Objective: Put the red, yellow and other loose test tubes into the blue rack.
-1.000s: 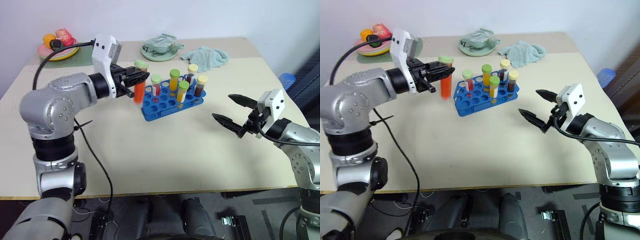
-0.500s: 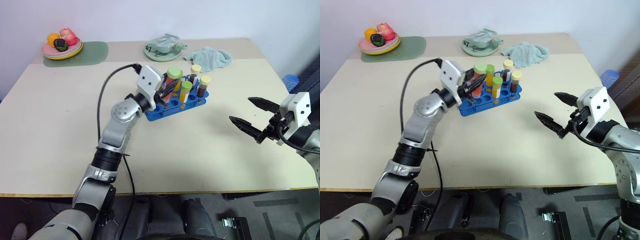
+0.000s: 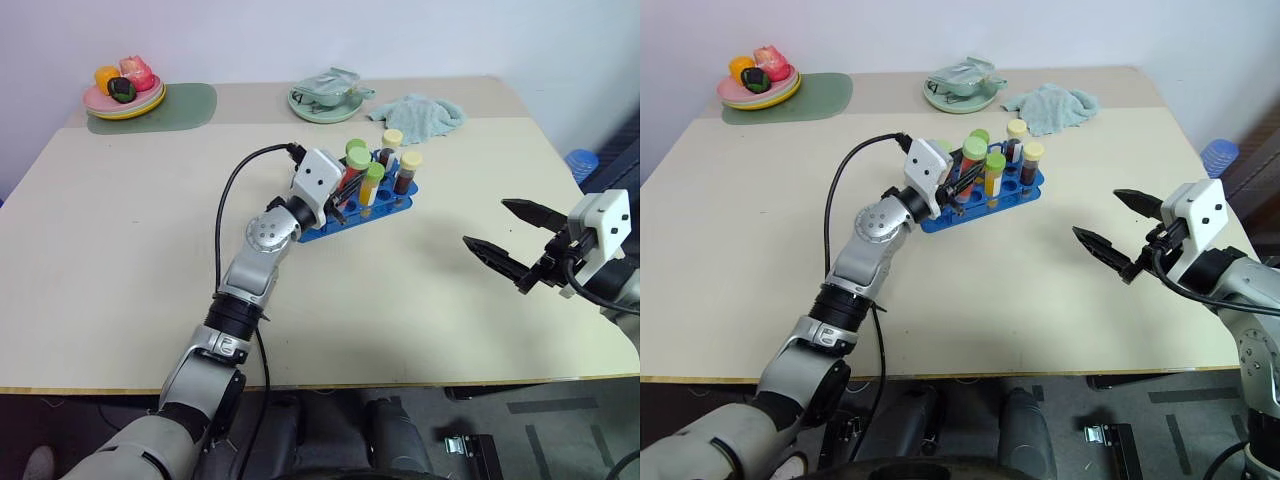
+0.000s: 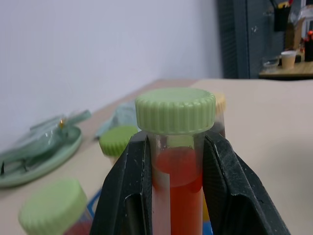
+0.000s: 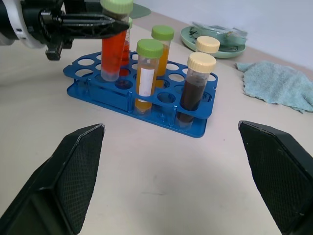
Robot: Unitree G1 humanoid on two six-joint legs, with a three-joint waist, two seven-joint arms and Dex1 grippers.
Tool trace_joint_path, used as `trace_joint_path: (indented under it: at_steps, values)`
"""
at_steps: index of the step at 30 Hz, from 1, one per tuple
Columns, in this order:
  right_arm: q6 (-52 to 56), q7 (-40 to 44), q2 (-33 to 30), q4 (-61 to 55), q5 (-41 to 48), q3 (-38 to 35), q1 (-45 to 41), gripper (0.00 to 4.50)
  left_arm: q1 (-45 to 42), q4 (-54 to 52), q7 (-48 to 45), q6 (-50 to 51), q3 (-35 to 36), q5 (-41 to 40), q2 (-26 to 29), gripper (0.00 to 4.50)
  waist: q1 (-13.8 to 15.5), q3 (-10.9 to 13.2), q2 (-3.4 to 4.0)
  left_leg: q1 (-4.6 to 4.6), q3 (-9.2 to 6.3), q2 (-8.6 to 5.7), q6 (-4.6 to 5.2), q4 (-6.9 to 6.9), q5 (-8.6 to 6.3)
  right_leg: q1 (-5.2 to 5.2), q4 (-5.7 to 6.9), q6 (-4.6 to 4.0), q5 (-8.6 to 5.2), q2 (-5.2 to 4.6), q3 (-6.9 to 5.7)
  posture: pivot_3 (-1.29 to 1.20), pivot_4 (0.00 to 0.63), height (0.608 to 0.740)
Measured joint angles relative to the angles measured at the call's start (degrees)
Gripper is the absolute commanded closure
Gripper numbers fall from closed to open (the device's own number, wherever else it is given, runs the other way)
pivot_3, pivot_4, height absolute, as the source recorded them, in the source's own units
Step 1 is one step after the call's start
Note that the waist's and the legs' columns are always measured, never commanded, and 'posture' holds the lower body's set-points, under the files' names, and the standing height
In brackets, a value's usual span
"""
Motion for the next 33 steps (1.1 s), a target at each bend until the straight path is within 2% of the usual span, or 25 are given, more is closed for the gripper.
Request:
trace_joint_path:
  at_steps: [10, 33]
  values:
    - [-1.14, 0.65, 0.01, 0.96, -0.14, 0.22, -0.27, 0.0, 2.78, -3.87, -0.11, 0.12, -0.25, 1.36, 3.3, 3.73, -0.01, -0.02, 0.02, 0.06, 0.0, 0.0, 0.01, 0.0, -0.01, 0.06, -0.01, 0.0, 0.0, 0.0, 0.0, 0.0, 0.15, 0.74]
    - [-1.13, 0.05, 0.01, 1.02, -0.16, 0.76, -0.85, 0.0, 2.16, -1.33, -2.02, 0.2, 1.06, -1.06, 0.63, 3.73, 0.06, -0.04, 0.03, 0.09, 0.0, 0.0, 0.02, 0.0, -0.01, 0.1, -0.02, 0.0, 0.0, 0.0, 0.0, 0.0, 0.15, 0.74]
